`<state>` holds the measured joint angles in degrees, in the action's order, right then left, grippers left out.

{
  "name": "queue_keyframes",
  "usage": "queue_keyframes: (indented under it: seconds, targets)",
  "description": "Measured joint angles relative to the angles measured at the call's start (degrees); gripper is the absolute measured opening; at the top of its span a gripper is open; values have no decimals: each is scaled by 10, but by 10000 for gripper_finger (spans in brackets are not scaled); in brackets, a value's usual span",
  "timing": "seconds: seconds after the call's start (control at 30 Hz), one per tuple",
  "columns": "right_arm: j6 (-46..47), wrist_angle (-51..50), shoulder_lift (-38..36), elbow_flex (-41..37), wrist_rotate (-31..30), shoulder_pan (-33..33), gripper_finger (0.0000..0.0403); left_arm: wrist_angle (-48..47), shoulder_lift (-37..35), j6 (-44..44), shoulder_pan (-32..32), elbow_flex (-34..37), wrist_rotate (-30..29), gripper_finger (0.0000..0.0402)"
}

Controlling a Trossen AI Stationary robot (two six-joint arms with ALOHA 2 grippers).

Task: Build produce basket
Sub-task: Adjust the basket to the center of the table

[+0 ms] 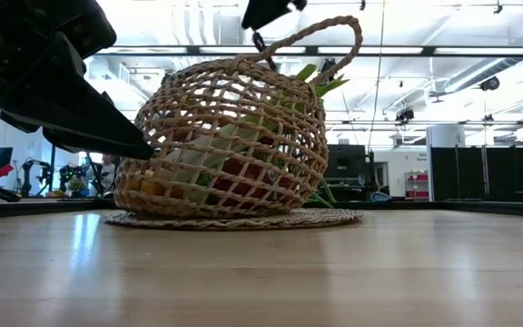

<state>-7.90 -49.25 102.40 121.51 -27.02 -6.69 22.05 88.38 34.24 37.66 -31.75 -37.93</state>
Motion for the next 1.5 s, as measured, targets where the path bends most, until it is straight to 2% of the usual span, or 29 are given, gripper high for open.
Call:
queue_keyframes:
  seconds: [0.13, 0.27, 0.33, 0.43, 0.53, 0.63, 0.7, 0.83, 1.03, 1.13, 1.2, 1.37, 1.5]
  targets:
    - [19, -73, -12, 0, 15, 39, 167, 0, 0, -4, 4, -2, 0, 201]
    - [10, -150, -11, -6, 129, 71, 166, -6, -7, -16, 23, -12, 0, 201]
    - [6, -148, -7, -18, 168, 80, 166, -24, -19, -16, 33, -21, 0, 201]
    - [13, -114, 1, -40, 132, 84, 166, -72, -44, -2, 46, -33, -6, 201]
    - [13, -84, 13, -57, 126, 73, 166, -147, -72, 55, 49, -33, -27, 201]
    - [4, -59, 27, -65, 191, 54, 166, -236, -82, 148, 47, -19, -46, 201]
    - [5, -48, 37, -66, 213, 42, 164, -272, -81, 215, 43, -4, -63, 201]
    - [2, -55, 46, -66, 231, 22, 164, -290, -64, 308, 27, 32, -79, 201]
    - [3, -96, 43, -69, 367, 7, 164, -284, -22, 329, -19, 60, -81, 201]
    - [15, -141, 41, -60, 399, 11, 164, -278, -2, 310, -48, 62, -88, 201]
    - [25, -168, 41, -56, 401, 18, 164, -252, 9, 266, -65, 61, -92, 201]
    - [56, -211, 34, -56, 401, 39, 164, -94, 38, 53, -114, 62, -90, 201]
    - [91, -245, 21, -56, 382, 61, 164, 18, 53, -36, -165, 62, -47, 201]
